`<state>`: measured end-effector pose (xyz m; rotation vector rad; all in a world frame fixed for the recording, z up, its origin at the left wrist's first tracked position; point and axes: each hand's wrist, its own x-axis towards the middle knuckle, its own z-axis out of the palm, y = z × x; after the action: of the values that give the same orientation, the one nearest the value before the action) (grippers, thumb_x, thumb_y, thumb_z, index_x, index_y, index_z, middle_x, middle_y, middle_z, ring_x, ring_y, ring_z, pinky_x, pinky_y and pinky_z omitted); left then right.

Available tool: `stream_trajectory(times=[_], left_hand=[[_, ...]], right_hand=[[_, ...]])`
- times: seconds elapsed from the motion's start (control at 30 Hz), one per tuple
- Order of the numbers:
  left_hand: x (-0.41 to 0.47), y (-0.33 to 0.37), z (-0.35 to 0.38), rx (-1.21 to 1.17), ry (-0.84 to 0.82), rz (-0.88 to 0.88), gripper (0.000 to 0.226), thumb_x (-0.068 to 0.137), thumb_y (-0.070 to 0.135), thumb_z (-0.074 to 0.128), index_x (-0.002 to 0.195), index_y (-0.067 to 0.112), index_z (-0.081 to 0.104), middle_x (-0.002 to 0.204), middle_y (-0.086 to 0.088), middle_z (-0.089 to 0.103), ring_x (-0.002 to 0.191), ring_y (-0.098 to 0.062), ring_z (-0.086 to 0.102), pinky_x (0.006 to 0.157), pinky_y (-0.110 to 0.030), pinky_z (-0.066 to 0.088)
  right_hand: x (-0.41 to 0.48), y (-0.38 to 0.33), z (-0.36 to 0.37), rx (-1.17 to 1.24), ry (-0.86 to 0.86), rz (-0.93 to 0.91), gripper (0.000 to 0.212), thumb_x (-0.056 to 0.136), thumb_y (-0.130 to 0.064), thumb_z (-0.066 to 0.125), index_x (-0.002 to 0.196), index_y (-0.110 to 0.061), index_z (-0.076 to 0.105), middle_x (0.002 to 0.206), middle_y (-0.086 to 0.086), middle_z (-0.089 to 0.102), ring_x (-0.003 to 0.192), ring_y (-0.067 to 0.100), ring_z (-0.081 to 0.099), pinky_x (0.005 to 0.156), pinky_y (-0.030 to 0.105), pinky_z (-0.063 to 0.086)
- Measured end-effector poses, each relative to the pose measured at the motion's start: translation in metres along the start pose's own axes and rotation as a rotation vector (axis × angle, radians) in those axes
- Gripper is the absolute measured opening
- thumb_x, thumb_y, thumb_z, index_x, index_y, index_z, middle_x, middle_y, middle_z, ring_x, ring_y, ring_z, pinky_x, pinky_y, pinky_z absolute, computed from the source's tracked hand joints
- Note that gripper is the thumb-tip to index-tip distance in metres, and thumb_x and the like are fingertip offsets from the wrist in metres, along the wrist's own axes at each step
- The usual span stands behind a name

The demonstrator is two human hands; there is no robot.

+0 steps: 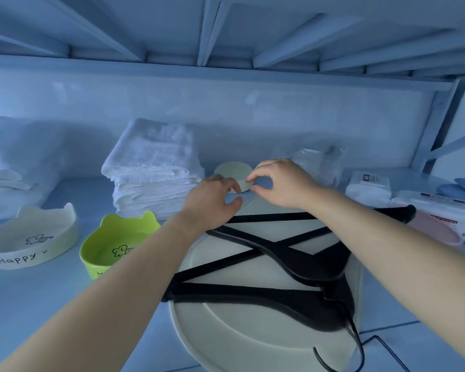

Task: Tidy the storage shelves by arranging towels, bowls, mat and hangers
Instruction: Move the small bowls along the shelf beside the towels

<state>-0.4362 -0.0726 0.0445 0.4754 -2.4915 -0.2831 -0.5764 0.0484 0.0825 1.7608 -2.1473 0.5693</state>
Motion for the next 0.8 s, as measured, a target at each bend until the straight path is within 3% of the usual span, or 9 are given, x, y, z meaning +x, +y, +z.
stream_trajectory(times=[0.4,0.57,0.8], left_hand=[[0.022,0.002,0.019,0.018,0.067,-0.172,0.025,0.087,0.036,0.055,0.109,0.026,0.061,0.109,0.002,0.057,0.103,-0.018,0.054,0.086,-0.036,0.049],[0.033,-0.003,0.015,0.115,0.02,-0.207,0.025,0.086,0.036,0.053,0.11,0.029,0.059,0.108,0.004,0.054,0.1,-0.018,0.053,0.074,-0.029,0.044],[0.046,-0.002,0.025,0.164,-0.008,-0.197,0.025,0.087,0.038,0.051,0.11,0.03,0.056,0.109,0.005,0.056,0.1,-0.017,0.054,0.076,-0.03,0.045]], right_hand=[[0.033,0.054,0.014,-0.035,-0.107,-0.052,0.022,0.087,-0.028,0.06,0.107,-0.023,0.067,0.11,-0.003,0.065,0.106,0.019,0.057,0.09,0.037,0.047],[0.046,0.057,0.025,-0.088,-0.145,-0.084,0.022,0.087,-0.029,0.06,0.108,-0.025,0.066,0.112,-0.004,0.064,0.107,0.019,0.055,0.09,0.035,0.046],[0.052,0.075,0.031,-0.112,-0.14,-0.094,0.023,0.087,-0.03,0.06,0.108,-0.024,0.066,0.112,-0.003,0.064,0.107,0.02,0.056,0.09,0.035,0.046]])
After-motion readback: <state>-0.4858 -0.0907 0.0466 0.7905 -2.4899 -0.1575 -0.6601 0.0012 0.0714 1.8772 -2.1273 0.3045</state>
